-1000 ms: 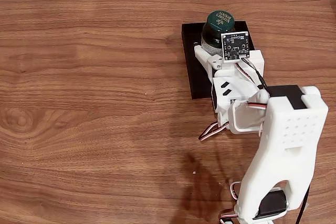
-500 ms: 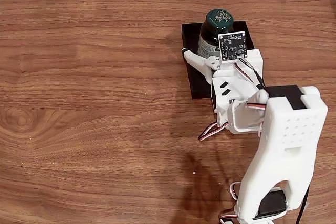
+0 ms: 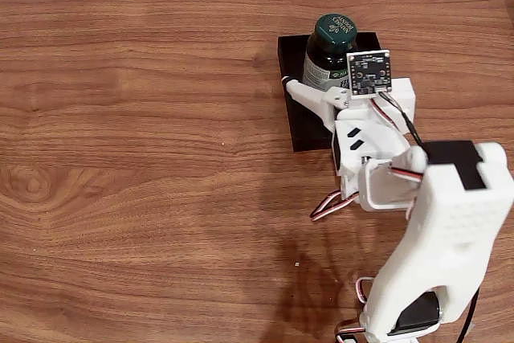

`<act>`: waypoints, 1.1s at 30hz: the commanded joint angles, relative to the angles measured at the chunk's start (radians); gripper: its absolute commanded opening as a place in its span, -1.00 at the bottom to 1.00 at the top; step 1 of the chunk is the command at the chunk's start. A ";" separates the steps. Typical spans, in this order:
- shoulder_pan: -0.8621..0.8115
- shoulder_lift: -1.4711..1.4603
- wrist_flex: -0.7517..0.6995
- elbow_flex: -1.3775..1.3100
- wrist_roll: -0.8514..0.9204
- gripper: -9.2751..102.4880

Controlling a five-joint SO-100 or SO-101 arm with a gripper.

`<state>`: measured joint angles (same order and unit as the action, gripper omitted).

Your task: Pick up the pill bottle and place it in the black box.

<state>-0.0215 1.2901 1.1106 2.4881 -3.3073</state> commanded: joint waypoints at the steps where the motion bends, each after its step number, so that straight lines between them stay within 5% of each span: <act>1: -0.014 0.170 0.009 0.020 -0.002 -0.04; 9: -0.038 0.417 -0.040 0.172 -0.009 -0.04; 18: -0.104 0.758 -0.305 0.304 0.048 -0.10; 33: -0.061 1.060 -0.548 0.518 0.118 -0.25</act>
<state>-0.0905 2.2688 0.6075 3.0097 -3.2106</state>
